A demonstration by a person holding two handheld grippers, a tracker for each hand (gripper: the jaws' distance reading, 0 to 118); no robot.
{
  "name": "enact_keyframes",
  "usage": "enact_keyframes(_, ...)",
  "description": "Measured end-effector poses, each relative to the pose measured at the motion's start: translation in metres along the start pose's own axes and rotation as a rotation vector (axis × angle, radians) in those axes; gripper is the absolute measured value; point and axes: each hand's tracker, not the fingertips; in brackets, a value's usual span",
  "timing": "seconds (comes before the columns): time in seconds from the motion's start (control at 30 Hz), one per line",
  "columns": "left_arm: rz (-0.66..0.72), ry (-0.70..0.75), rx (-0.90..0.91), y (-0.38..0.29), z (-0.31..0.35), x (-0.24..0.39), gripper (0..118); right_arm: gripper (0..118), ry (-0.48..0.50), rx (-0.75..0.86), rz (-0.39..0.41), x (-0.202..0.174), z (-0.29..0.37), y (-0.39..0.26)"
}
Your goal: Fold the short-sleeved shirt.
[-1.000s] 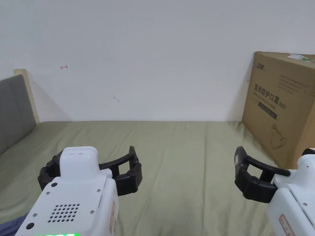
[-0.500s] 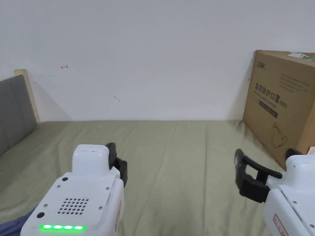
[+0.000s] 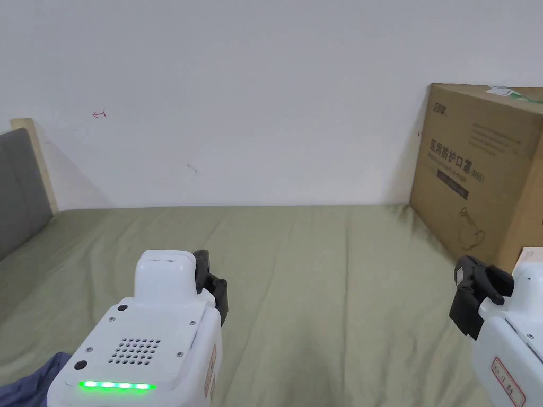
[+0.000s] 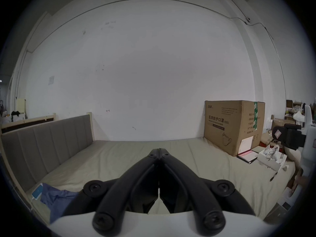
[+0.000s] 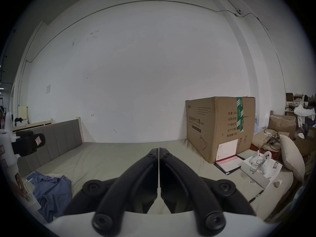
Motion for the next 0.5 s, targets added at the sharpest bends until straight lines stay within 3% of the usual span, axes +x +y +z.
enact_keyframes(0.27, 0.011, -0.008, -0.024, -0.005, 0.001, -0.012, 0, 1, -0.080, 0.054, -0.020, 0.001, 0.006, -0.001)
enact_keyframes(0.37, 0.020, 0.050, -0.020, -0.004, 0.012, -0.044, 0, 1, -0.025, 0.048, -0.026, -0.023, -0.003, -0.003)
enact_keyframes(0.5, 0.006, 0.218, -0.008, 0.000, 0.047, -0.106, 0, 1, 0.141, -0.001, -0.017, -0.082, -0.024, -0.011)
